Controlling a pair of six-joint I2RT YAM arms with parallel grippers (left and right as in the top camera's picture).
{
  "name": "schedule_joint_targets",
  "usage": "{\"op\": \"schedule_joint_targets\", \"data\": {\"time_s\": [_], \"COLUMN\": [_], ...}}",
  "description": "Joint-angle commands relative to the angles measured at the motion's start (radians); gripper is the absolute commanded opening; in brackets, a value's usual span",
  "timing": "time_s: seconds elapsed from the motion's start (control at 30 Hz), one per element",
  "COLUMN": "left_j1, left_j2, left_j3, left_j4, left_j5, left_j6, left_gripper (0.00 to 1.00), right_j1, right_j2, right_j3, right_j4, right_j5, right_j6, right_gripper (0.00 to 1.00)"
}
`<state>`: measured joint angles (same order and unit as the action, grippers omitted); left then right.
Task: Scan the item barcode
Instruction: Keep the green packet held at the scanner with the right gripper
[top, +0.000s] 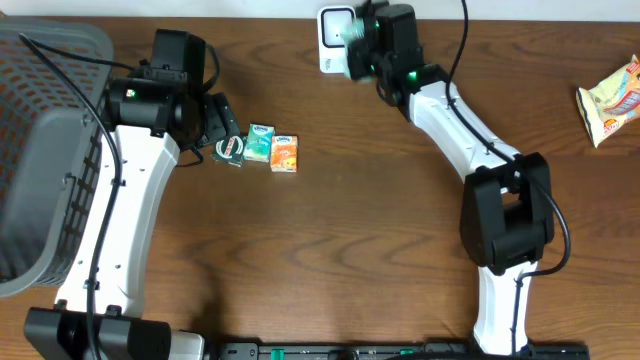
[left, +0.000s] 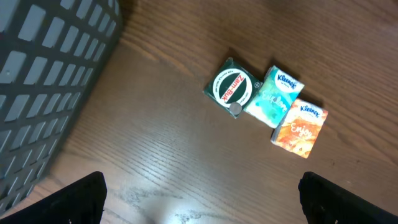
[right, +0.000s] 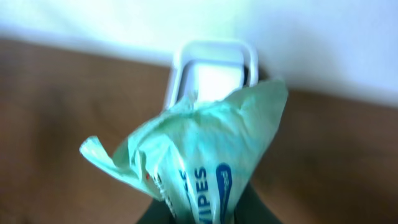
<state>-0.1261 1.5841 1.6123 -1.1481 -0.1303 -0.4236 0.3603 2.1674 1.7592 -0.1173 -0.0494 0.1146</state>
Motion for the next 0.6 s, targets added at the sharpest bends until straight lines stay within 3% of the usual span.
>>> {"op": "schedule_joint_targets", "data": {"time_s": [0.0, 0.3, 0.57], "left_j1": [0.002, 0.002, 0.002], "left_j2": [0.003, 0.003, 0.003], "left_j3": [0.009, 0.009, 0.009], "left_j4": [-0.003, -0.003, -0.003], "left_j5": [-0.009, -0.009, -0.009], "left_j6": [-0.012, -0.012, -0.012], "left_gripper": [0.98, 0.98, 0.98], "right_j1": [0.035, 0.064, 0.060], "right_j2": [-0.006, 0.176, 0.202], "right_j3": [0.010, 0.010, 0.042], "right_j4": [0.145, 0.560, 0.632], "right_j5": [0.183, 0.208, 0.209], "right_j6": [0.026, 0.027, 0.041], "right_gripper": [0.01, 0.05, 0.06]}}
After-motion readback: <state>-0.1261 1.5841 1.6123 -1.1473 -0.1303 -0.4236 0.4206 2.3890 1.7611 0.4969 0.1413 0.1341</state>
